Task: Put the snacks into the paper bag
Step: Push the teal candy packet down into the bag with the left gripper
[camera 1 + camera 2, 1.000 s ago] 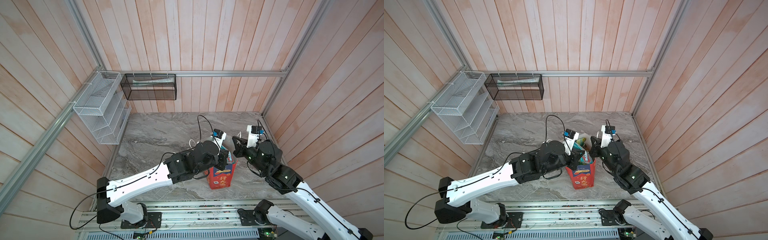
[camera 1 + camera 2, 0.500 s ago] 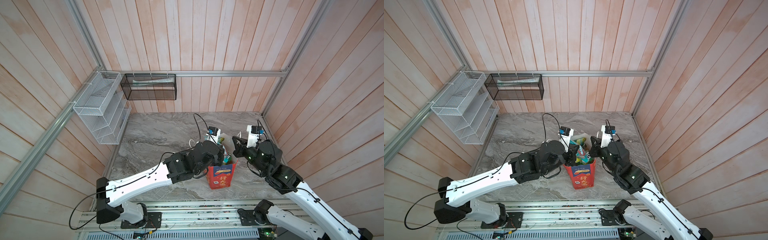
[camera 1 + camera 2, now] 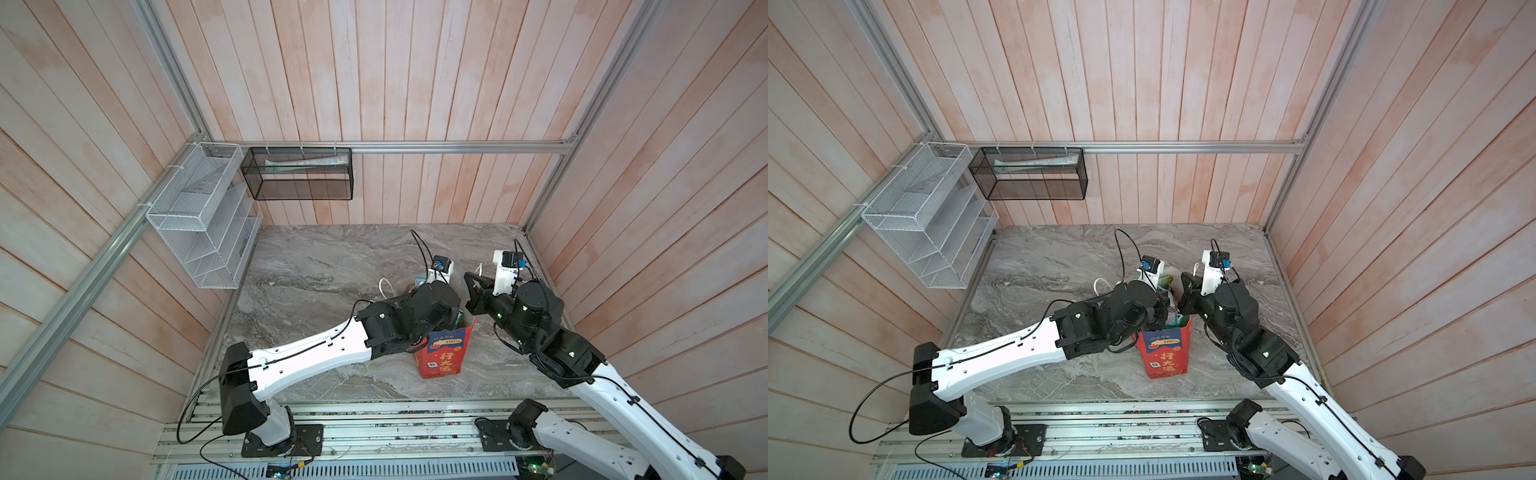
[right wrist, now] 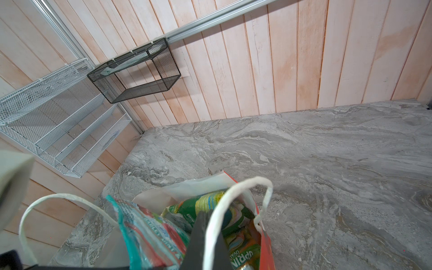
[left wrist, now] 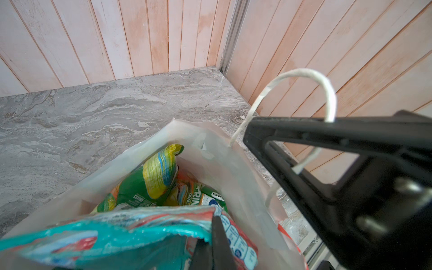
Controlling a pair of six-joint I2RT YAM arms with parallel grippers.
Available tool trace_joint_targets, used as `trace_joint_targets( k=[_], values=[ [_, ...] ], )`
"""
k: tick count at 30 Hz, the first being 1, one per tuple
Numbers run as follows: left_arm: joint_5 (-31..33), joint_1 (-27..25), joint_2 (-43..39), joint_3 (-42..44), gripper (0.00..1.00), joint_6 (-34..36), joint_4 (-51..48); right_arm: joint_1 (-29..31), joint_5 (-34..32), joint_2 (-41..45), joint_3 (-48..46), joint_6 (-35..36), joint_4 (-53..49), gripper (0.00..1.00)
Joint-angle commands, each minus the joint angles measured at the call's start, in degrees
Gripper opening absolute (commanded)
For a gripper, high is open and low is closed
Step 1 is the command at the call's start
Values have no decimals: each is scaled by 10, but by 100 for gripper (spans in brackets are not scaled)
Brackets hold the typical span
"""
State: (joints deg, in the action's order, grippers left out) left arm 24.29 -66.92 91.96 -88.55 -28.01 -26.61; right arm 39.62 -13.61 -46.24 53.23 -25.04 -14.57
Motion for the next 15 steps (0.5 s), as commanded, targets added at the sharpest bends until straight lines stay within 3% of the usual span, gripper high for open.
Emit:
trace_joint_targets(
  k=[1,8,15],
  values=[
    [-13,20,31,-20,0,8,-13,4,2,1,-1,4,21,0],
    [-28,26,77,-48,0,12,-39,4,3,5,-1,4,19,0],
    [-81,27,92,-80,20,28,-67,4,2,6,-1,4,19,0]
  ],
)
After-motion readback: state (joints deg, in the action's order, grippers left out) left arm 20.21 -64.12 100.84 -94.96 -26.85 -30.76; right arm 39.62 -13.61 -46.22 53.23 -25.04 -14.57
